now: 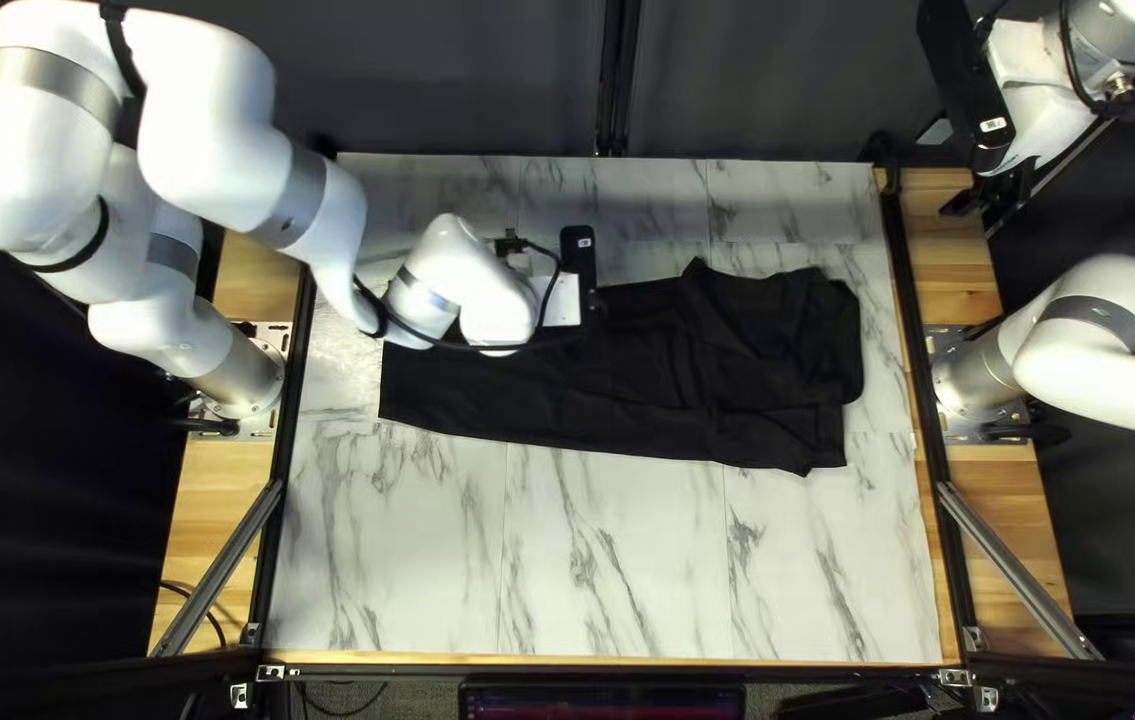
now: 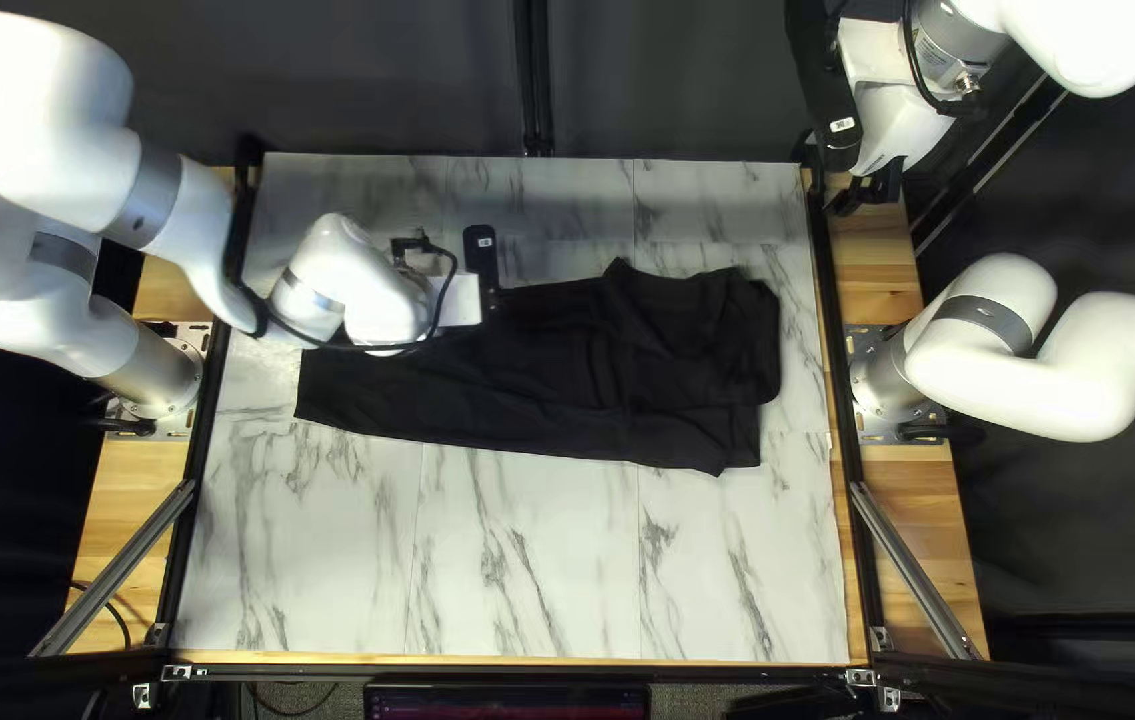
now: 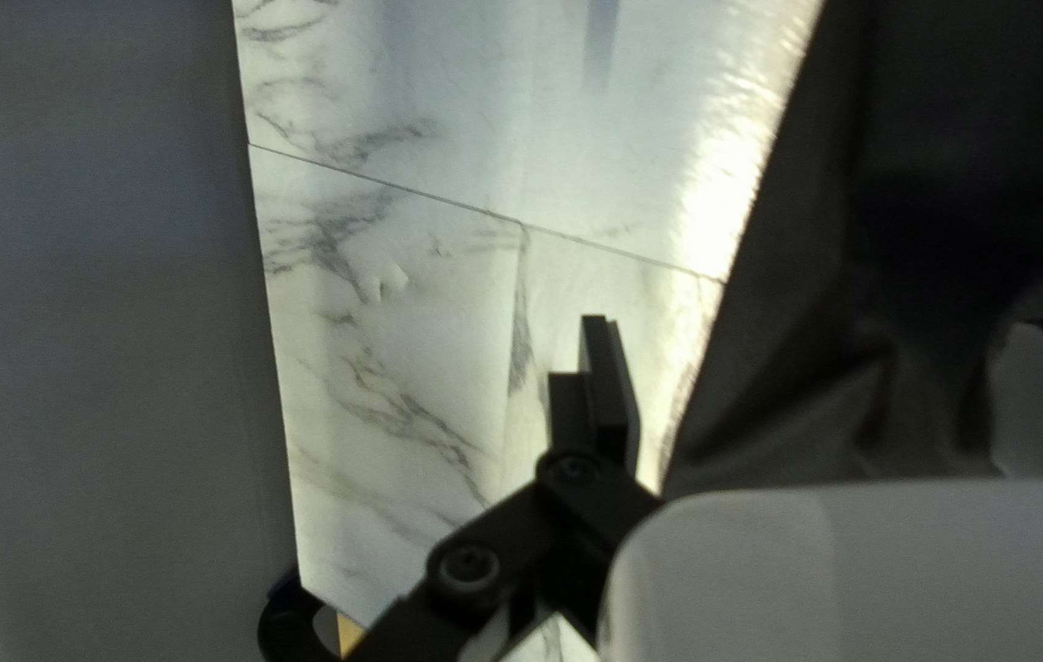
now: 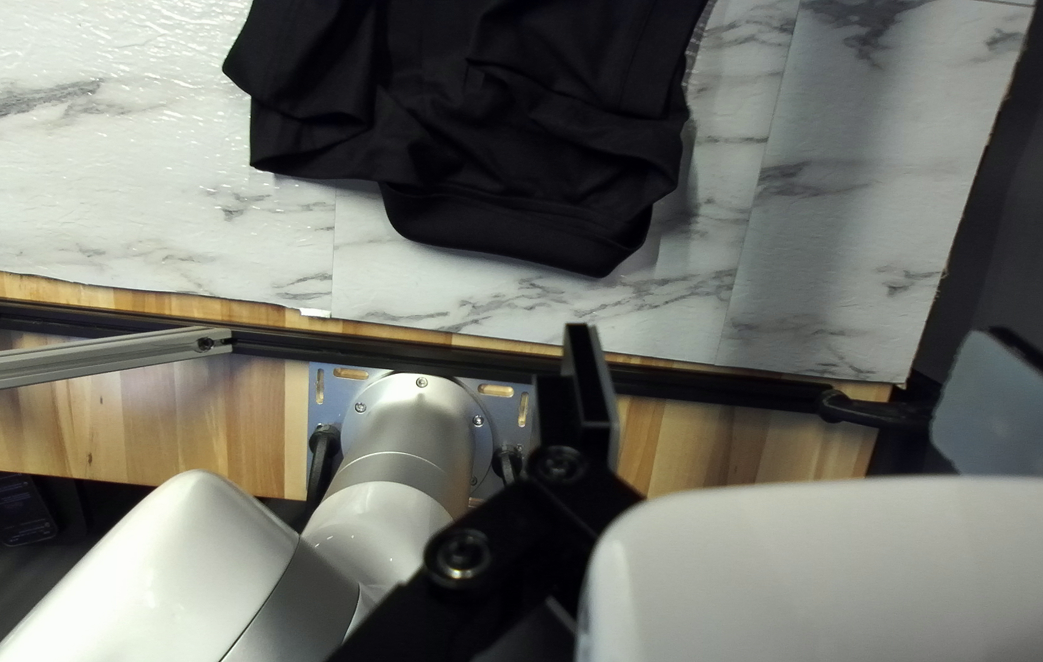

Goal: Fold t-shirt

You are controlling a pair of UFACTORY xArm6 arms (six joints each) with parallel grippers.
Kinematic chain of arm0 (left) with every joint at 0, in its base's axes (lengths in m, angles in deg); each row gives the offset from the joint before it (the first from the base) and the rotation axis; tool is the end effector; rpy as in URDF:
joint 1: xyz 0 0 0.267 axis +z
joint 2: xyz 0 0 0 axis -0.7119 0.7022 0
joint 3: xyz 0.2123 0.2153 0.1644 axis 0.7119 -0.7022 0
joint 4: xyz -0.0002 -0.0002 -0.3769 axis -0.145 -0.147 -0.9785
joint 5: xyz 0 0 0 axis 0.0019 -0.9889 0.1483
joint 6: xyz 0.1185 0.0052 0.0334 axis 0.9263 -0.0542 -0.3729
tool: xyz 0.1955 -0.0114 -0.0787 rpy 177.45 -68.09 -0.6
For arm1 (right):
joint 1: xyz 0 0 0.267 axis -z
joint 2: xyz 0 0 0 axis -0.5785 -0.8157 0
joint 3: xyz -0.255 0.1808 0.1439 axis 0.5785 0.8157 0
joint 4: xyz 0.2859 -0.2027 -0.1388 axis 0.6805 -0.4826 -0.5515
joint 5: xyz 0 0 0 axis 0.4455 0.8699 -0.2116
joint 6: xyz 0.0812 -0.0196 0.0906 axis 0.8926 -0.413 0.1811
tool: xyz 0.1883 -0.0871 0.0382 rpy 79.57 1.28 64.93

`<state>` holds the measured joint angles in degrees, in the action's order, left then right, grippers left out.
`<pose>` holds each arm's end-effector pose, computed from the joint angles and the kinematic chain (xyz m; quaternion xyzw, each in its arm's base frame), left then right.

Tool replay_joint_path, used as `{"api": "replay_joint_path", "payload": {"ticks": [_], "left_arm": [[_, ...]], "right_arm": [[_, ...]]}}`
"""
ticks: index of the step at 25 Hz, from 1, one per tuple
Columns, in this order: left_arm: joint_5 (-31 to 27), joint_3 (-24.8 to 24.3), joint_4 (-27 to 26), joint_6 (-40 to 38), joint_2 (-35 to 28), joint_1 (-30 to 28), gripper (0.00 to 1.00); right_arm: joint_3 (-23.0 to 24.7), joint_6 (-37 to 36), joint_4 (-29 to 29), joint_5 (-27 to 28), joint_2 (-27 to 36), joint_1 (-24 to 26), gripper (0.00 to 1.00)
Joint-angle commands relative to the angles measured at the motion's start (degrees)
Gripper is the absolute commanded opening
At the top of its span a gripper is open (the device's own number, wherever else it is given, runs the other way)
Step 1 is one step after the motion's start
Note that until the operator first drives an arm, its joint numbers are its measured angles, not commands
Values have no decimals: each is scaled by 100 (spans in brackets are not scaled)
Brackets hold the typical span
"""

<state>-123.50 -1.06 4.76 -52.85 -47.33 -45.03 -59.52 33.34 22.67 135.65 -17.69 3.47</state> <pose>0.4132 0.1379 0.0589 -0.9536 -0.0449 -0.0112 0.2975 0.1952 -0.1020 0.3375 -0.9933 -0.0638 -0.0964 0.0063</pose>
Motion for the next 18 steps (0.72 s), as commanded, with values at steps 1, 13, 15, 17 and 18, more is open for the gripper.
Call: {"api": "replay_joint_path", "payload": {"ticks": [1,13,15,17,18], "left_arm": [[-153,166,-12,-98,189,-91,100],[-897,893,67,-358,1019,-162,98],[-929,917,114,-382,1023,-156,98],[-890,895,168,-377,953,-137,98],[-865,890,192,-366,919,-131,98]], "right_arm": [[0,0,0,0,0,0,100],[0,0,0,0,0,0,100],[0,0,0,0,0,0,100],[0,0,0,0,0,0,100],[0,0,0,0,0,0,100]]}}
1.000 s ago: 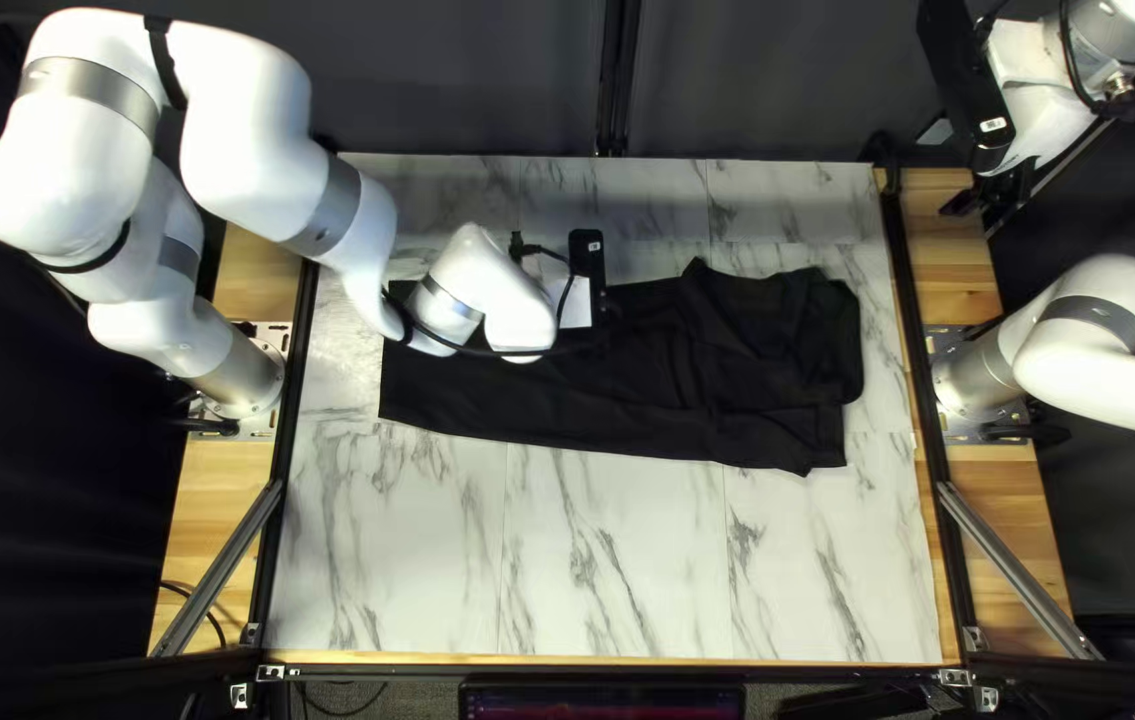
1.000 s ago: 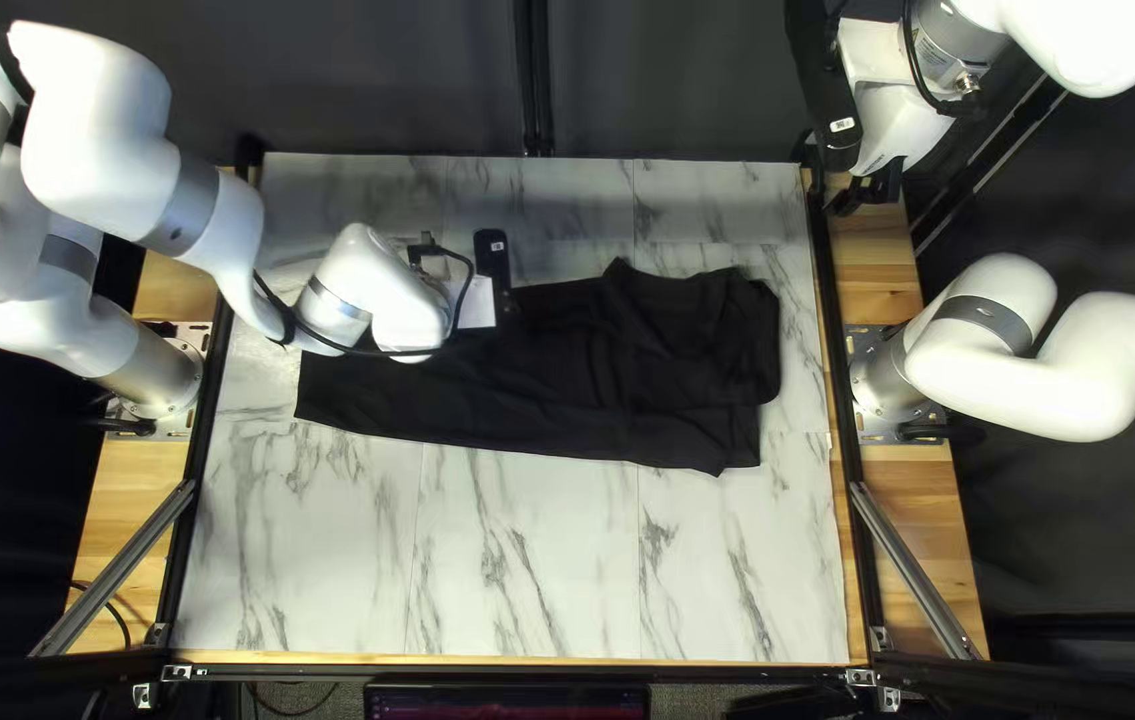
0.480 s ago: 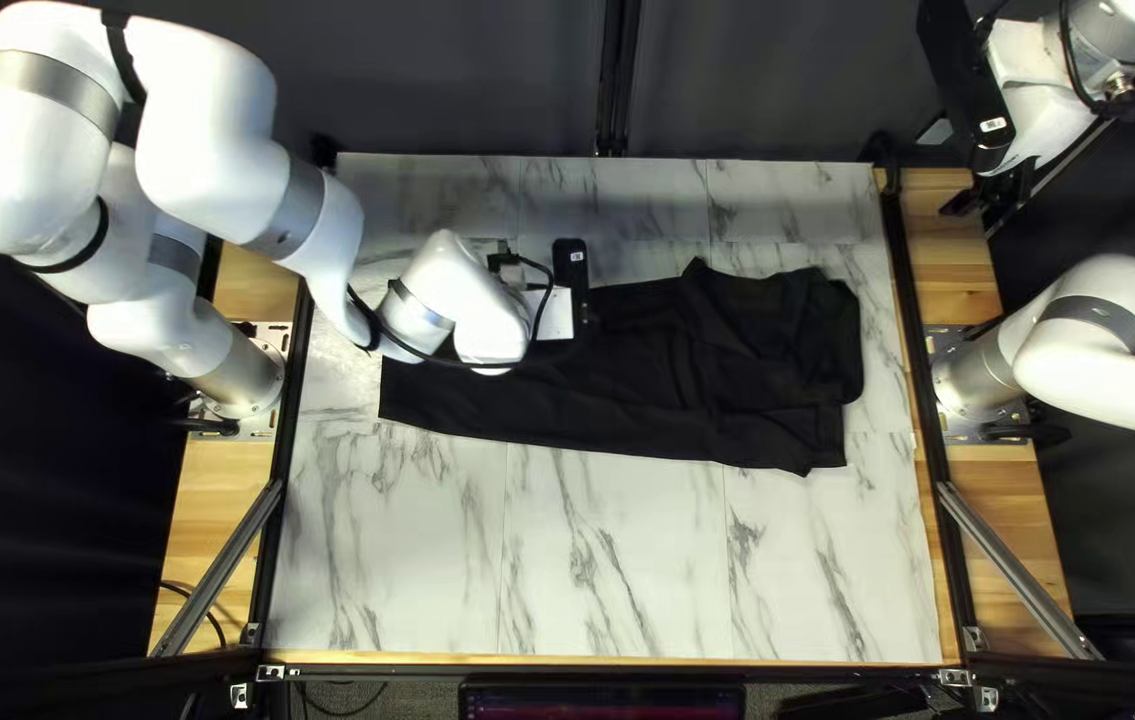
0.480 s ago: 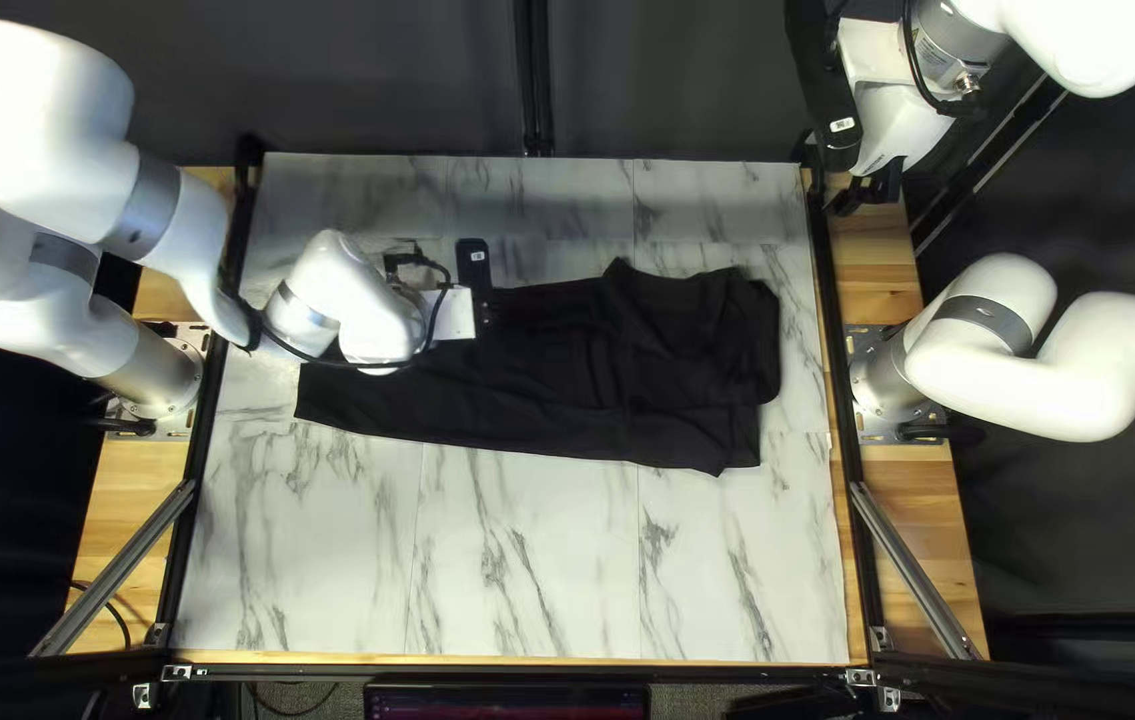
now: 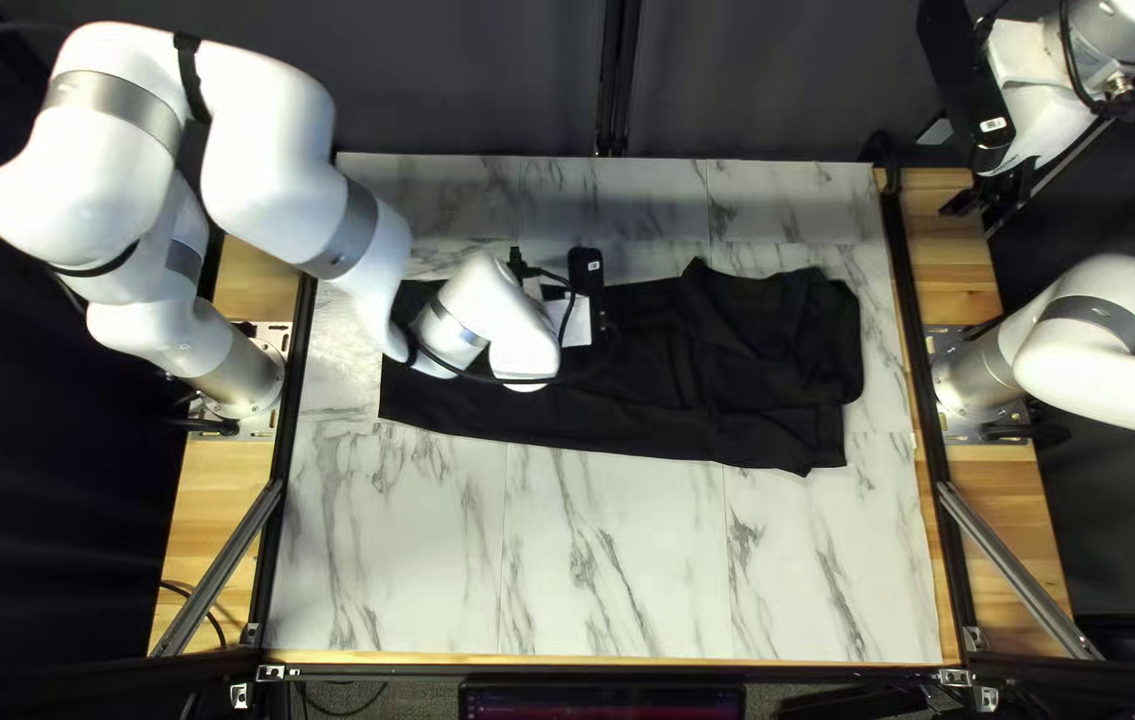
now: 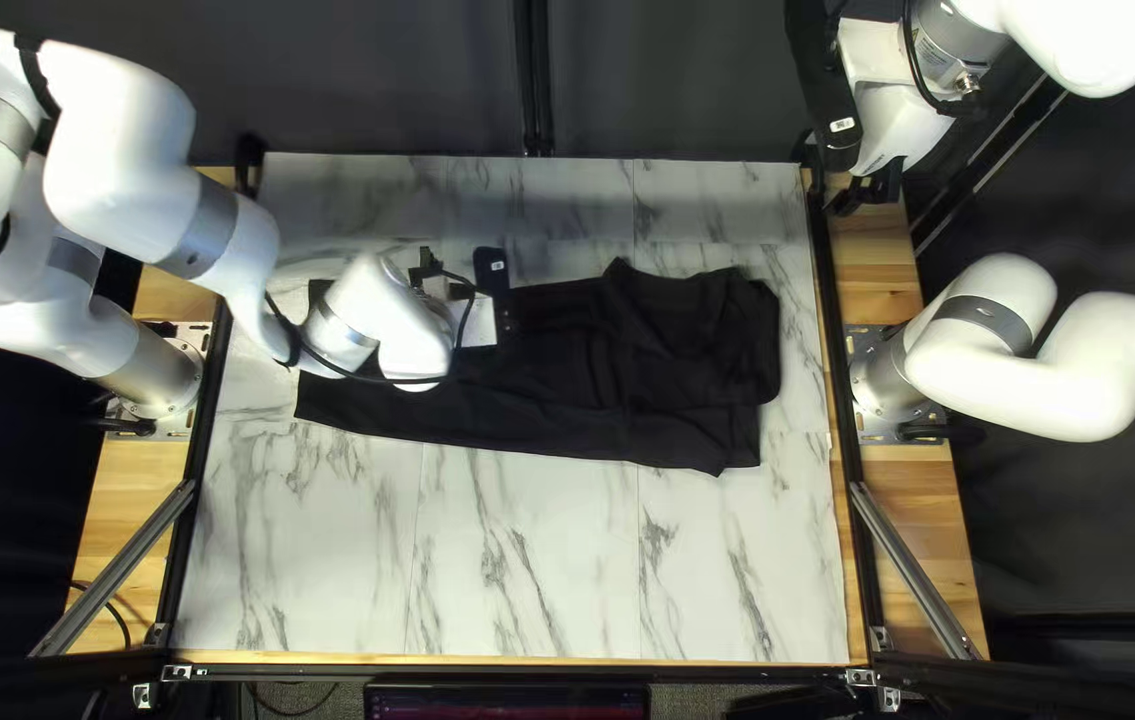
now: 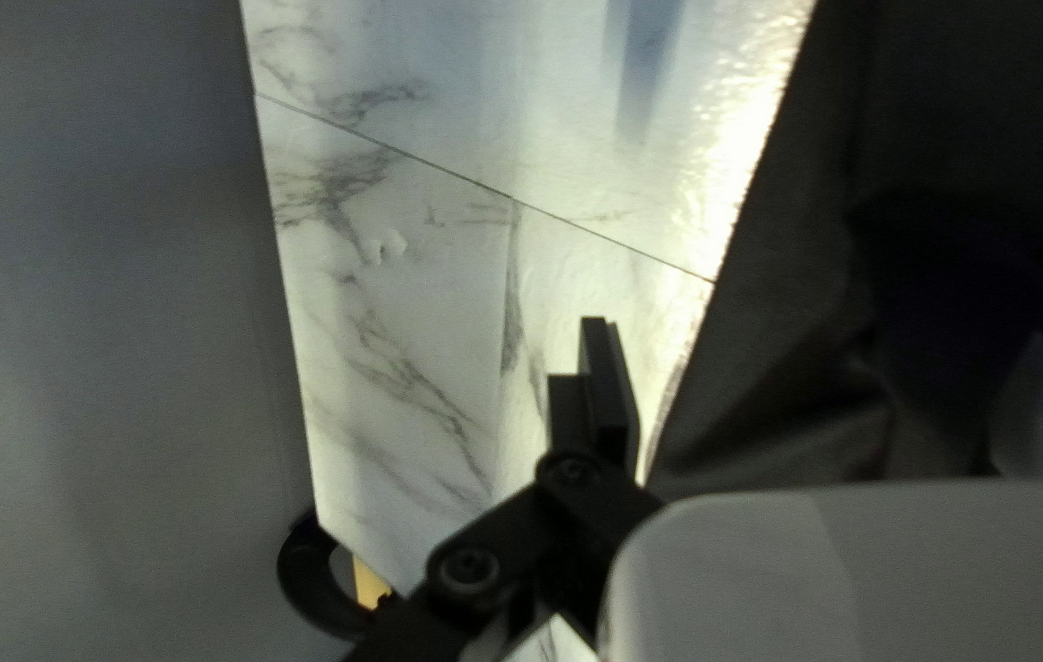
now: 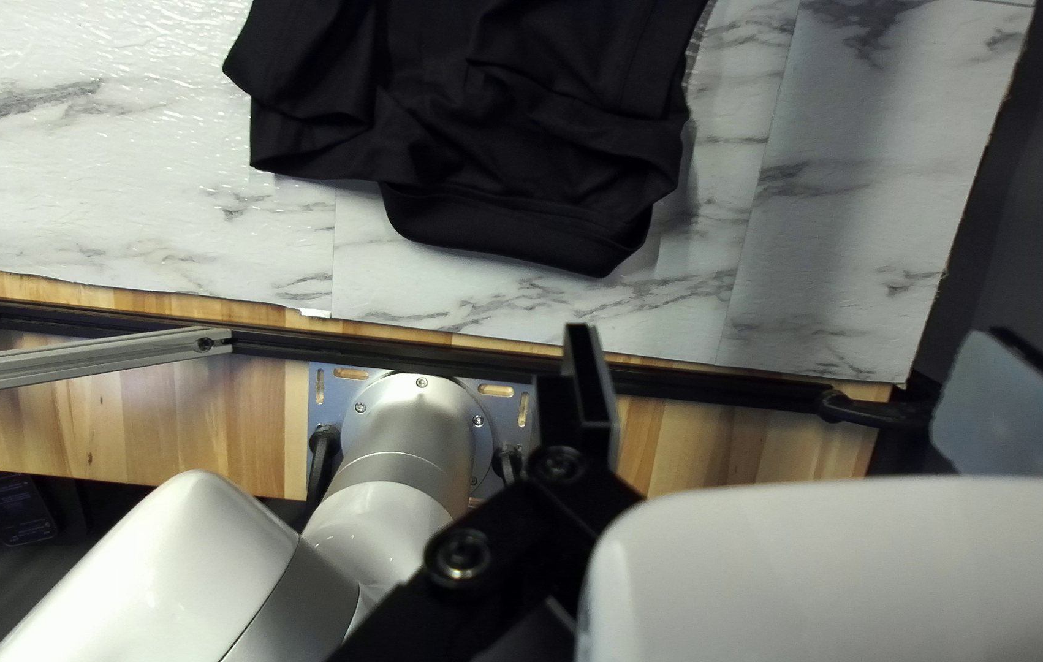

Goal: Fold t-shirt

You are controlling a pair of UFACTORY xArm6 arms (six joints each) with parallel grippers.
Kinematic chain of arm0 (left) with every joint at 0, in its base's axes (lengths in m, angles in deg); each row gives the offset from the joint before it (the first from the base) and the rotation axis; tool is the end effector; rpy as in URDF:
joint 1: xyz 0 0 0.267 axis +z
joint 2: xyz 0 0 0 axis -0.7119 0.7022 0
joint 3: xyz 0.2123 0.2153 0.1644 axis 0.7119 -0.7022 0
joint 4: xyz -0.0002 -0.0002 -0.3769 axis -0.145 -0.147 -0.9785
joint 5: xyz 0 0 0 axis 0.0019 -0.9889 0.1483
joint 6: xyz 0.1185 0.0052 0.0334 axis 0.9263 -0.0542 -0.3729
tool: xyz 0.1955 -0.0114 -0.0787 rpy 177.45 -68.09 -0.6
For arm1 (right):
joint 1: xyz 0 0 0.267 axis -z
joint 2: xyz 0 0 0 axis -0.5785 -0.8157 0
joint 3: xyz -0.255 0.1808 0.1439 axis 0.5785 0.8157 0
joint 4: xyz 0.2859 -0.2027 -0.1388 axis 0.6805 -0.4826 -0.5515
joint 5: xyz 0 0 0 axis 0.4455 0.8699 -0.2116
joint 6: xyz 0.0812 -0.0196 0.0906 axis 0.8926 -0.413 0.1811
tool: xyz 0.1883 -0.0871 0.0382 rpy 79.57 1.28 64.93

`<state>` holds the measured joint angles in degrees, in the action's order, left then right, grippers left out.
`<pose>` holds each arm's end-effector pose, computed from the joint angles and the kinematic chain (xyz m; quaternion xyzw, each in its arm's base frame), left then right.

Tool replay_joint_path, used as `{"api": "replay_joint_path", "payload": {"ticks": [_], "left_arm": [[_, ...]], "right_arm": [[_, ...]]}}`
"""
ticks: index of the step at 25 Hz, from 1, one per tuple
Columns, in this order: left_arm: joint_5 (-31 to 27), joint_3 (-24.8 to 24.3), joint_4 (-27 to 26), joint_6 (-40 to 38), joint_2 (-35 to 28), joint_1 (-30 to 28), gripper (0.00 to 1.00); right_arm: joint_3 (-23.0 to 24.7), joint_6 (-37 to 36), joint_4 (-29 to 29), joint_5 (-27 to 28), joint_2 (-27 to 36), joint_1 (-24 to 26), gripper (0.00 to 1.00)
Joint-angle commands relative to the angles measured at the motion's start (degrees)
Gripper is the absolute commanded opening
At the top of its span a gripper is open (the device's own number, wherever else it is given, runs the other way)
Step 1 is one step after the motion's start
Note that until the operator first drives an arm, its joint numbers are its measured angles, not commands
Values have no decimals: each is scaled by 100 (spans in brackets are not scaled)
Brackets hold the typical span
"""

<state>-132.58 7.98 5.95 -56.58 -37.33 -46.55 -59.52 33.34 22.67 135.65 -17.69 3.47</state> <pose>0.4299 0.1601 0.0477 -0.9316 -0.0693 0.0333 0.3552 0.1952 -0.1020 0.3375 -0.9933 -0.0638 -0.0964 0.0063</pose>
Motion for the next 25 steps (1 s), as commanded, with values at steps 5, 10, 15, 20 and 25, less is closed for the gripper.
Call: {"api": "replay_joint_path", "payload": {"ticks": [5,10,15,20,25], "left_arm": [[428,-117,212,203,-347,169,98],[1045,-480,307,381,-792,357,98],[1434,-951,178,514,-1456,279,99],[1745,-1343,75,555,-1959,188,100],[1736,-1752,-92,918,-2618,378,100]], "right_arm": [[0,0,0,0,0,0,100],[0,0,0,0,0,0,100],[0,0,0,0,0,0,100],[0,0,0,0,0,0,100],[0,0,0,0,0,0,100]]}}
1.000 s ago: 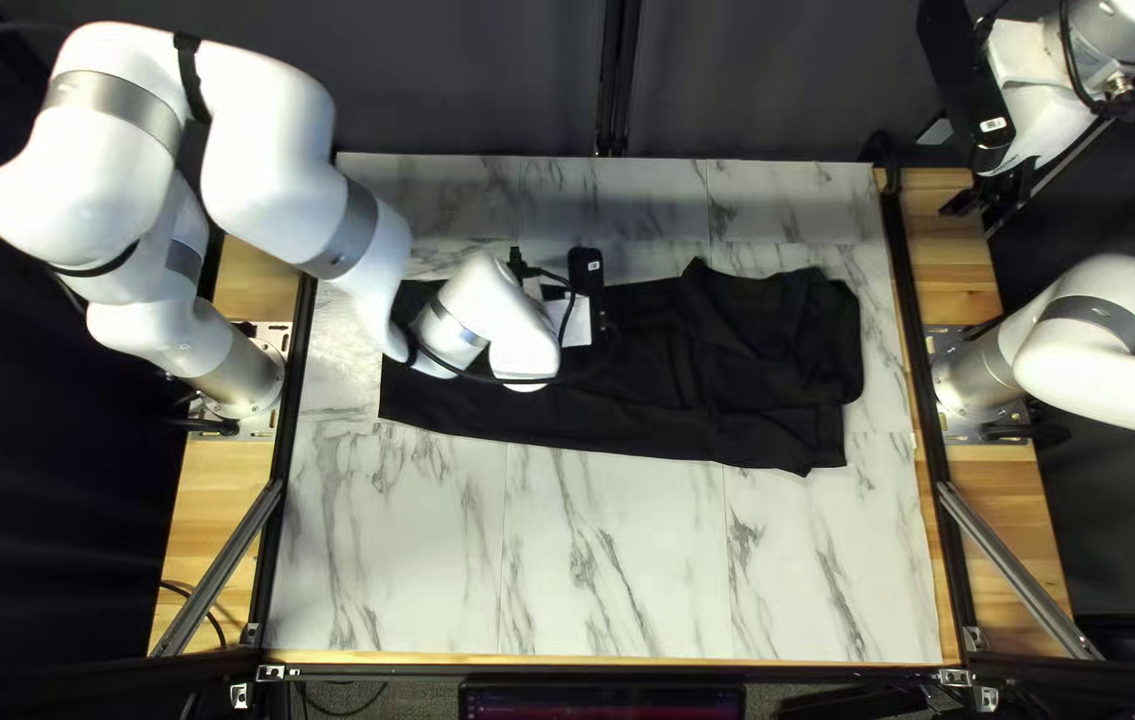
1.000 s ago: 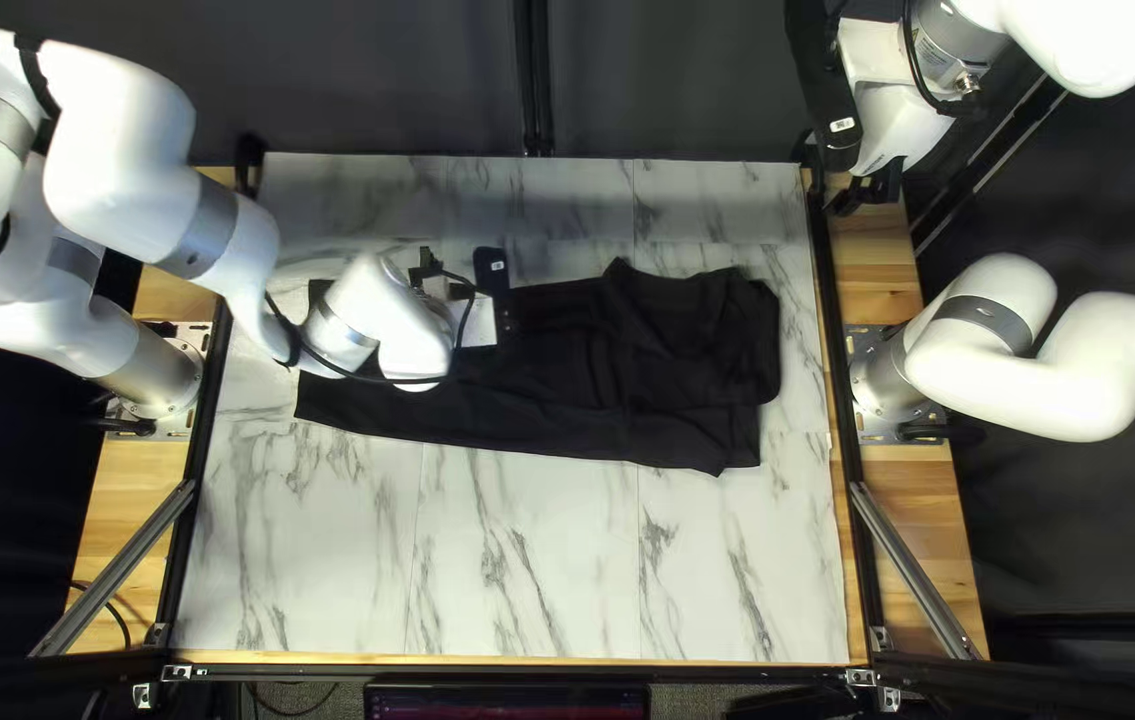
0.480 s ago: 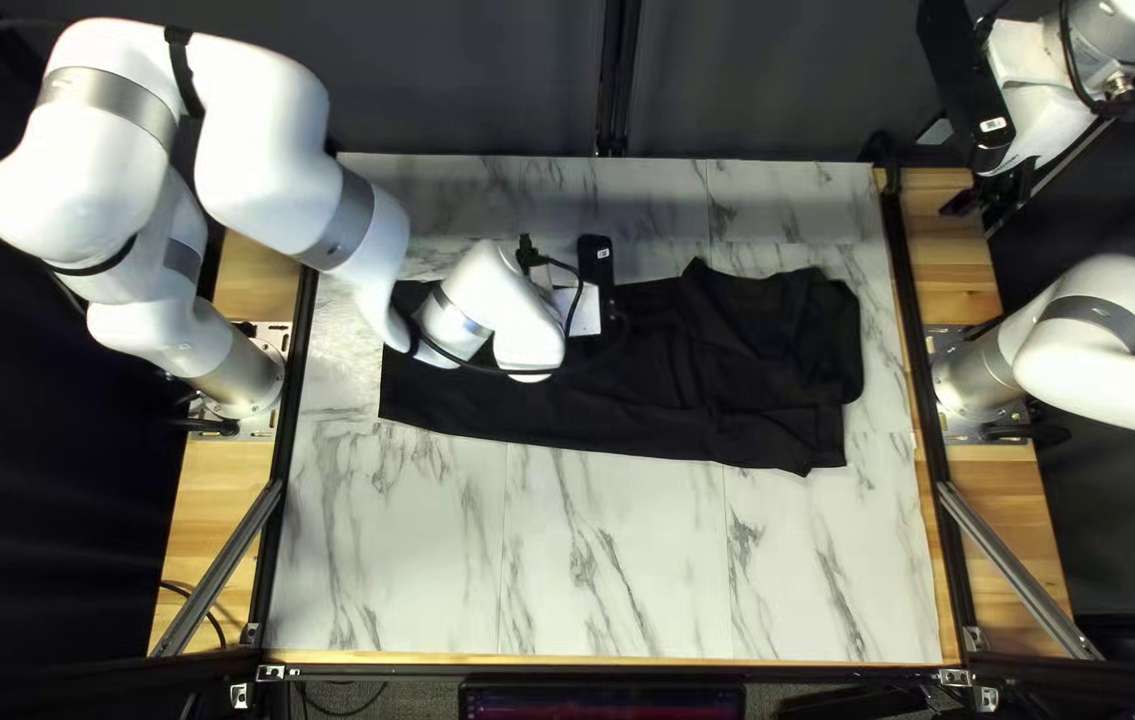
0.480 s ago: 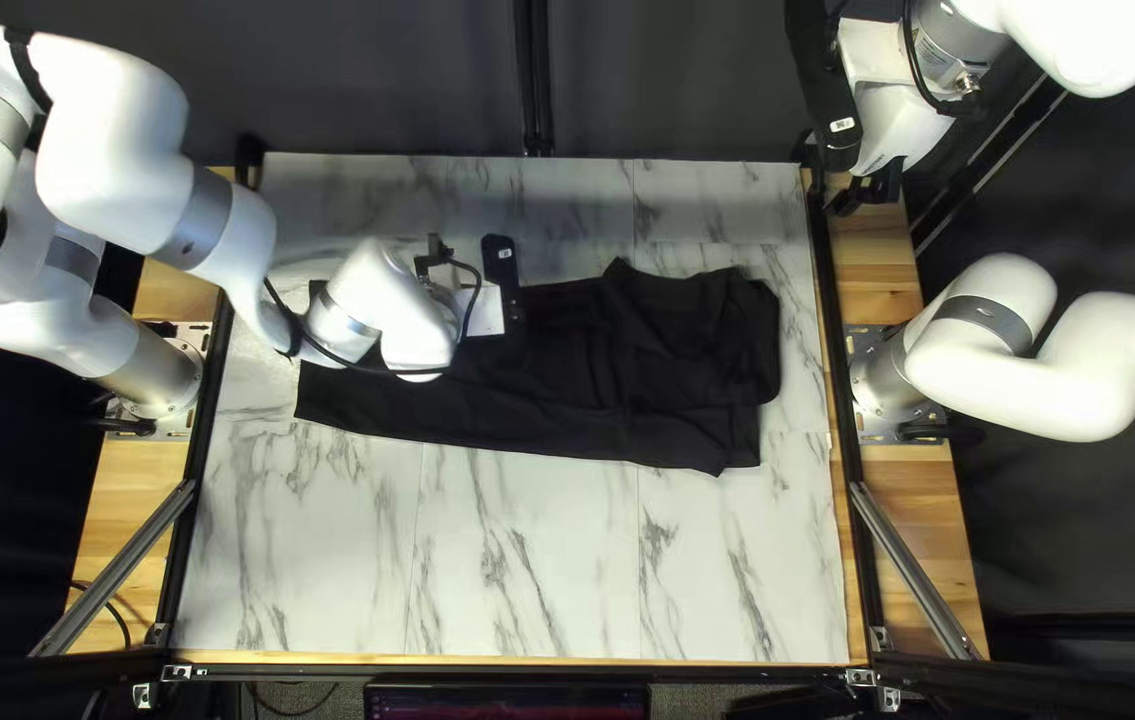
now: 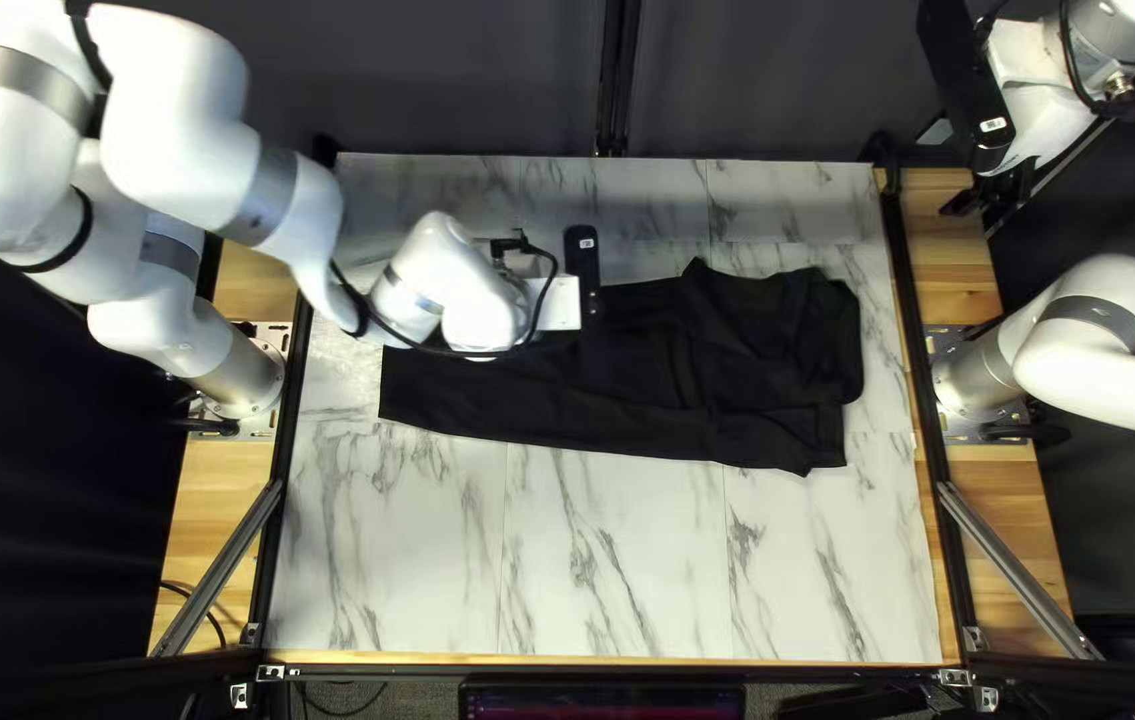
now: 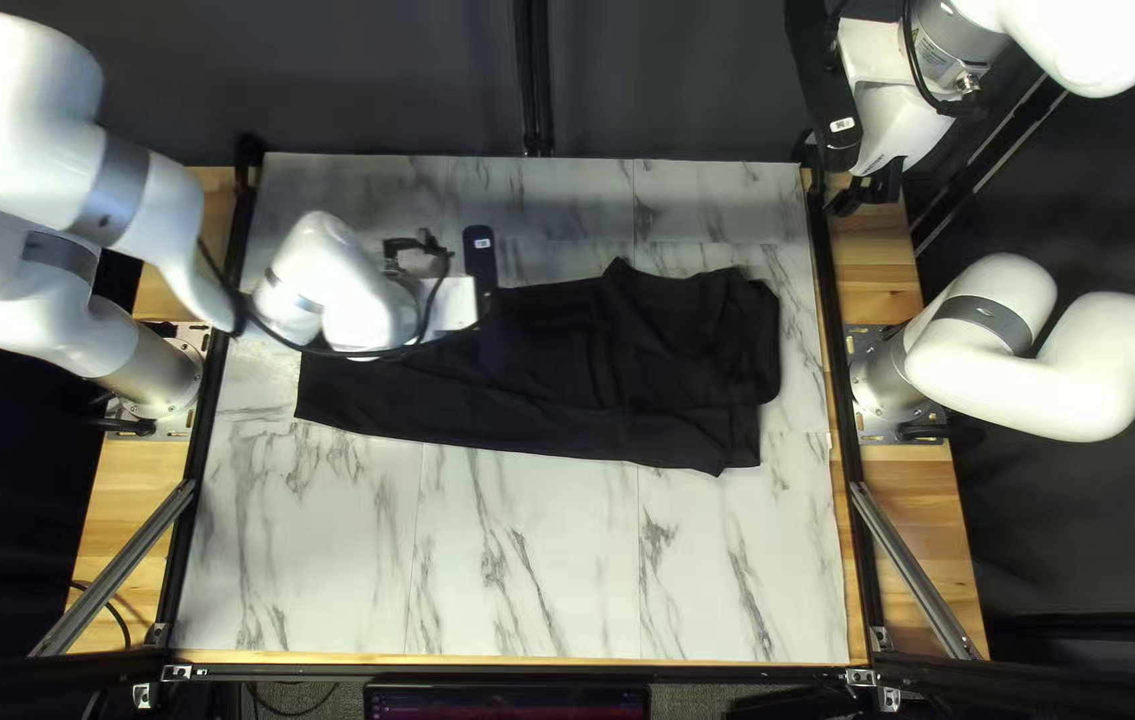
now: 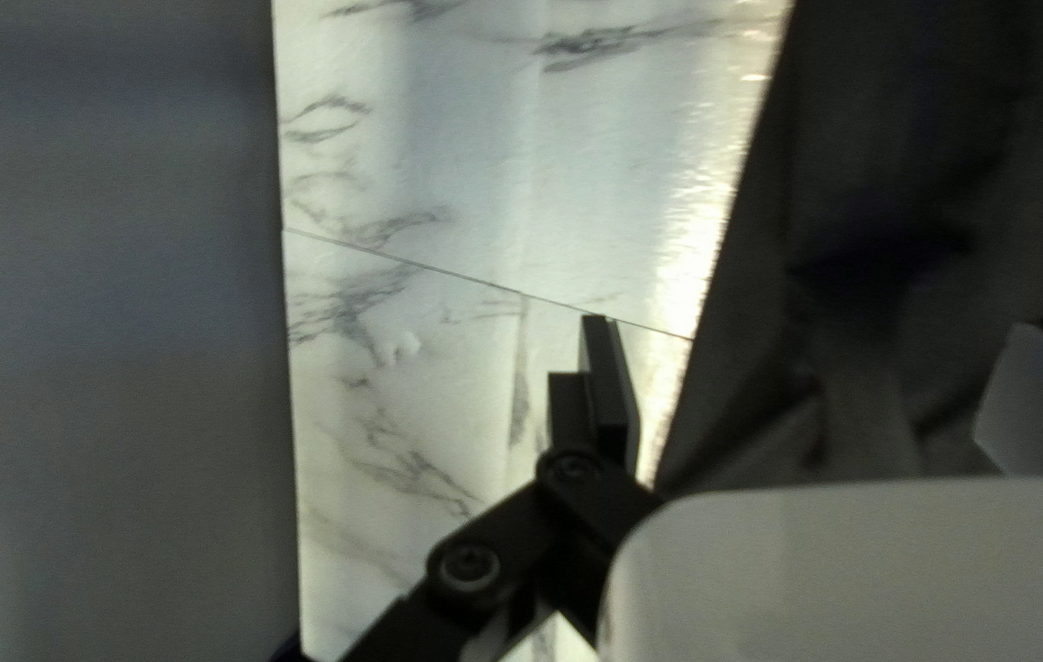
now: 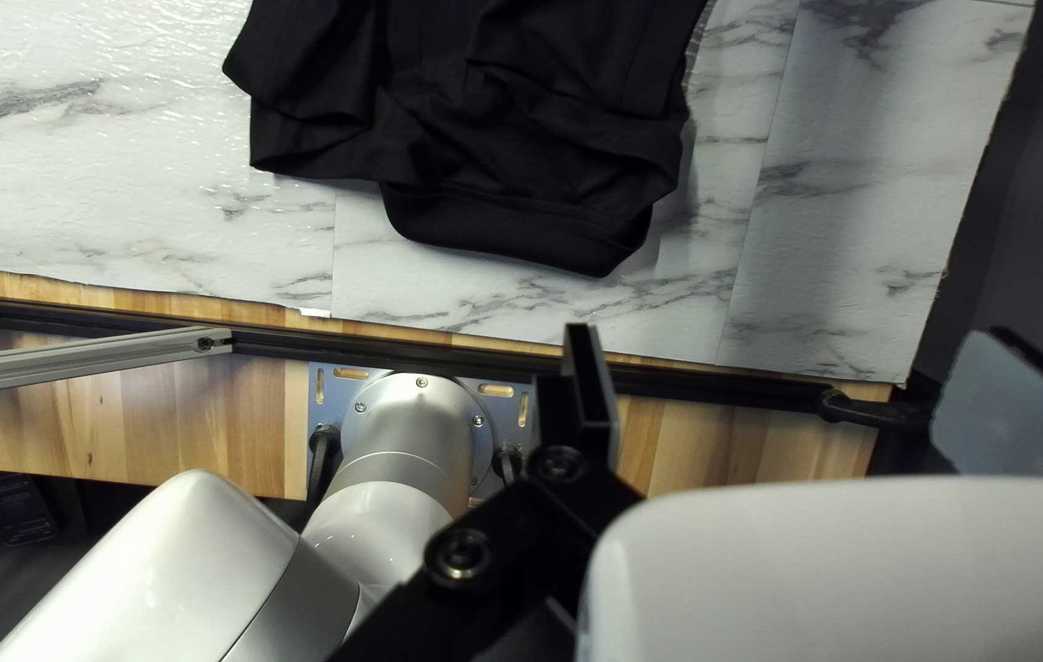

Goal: Fold t-shirt

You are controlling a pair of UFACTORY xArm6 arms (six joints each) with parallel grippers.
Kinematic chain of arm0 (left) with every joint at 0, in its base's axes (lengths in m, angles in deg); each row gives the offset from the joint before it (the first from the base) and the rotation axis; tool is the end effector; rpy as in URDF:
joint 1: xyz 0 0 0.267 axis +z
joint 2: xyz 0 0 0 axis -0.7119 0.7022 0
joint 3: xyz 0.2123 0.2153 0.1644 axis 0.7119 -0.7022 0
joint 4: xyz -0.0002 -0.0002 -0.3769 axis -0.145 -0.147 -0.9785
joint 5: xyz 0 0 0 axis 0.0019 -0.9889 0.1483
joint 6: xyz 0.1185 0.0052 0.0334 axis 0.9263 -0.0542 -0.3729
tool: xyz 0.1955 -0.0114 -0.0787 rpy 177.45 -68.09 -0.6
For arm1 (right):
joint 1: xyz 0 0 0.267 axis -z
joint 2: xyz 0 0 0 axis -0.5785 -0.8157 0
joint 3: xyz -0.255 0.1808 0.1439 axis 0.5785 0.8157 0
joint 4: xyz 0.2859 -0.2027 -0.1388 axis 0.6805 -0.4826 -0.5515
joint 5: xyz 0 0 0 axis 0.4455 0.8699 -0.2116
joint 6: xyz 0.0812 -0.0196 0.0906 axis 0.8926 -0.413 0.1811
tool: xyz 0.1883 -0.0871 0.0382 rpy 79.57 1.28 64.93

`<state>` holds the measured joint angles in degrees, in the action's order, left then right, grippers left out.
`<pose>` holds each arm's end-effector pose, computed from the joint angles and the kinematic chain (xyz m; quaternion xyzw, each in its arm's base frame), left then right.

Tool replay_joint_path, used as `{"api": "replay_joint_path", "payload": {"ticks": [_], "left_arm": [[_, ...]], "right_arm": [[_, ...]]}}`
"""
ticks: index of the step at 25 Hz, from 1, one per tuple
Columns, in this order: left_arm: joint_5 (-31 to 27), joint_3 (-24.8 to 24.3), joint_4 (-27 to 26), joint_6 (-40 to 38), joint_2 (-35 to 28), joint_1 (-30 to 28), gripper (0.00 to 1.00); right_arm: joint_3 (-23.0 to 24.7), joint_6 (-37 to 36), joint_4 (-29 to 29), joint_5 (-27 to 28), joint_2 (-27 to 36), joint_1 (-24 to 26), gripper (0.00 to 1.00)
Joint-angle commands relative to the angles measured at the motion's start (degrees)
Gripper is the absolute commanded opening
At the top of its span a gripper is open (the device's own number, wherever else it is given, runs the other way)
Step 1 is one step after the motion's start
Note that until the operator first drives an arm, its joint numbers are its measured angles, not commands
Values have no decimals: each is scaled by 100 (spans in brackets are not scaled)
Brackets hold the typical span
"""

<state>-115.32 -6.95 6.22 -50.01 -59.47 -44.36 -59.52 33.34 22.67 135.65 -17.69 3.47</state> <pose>0.4325 0.1148 0.1094 -0.9594 -0.0143 -0.1091 0.2599 0.1952 -0.1020 0.3375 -0.9933 -0.0638 -0.0964 0.0063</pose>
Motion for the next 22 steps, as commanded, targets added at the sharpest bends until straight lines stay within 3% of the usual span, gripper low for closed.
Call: {"api": "replay_joint_path", "payload": {"ticks": [1,3,6,11,18,22], "left_arm": [[39,-353,-125,409,-554,326,100],[127,-374,-39,495,-546,544,100],[841,-177,173,751,26,1271,100],[1575,-22,305,911,683,1832,100],[1729,-117,321,517,942,1547,100],[1508,-361,183,47,737,868,100]], "right_arm": [[0,0,0,0,0,0,100],[0,0,0,0,0,0,100],[0,0,0,0,0,0,100],[0,0,0,0,0,0,100],[0,0,0,0,0,0,100],[0,0,0,0,0,0,100]]}}
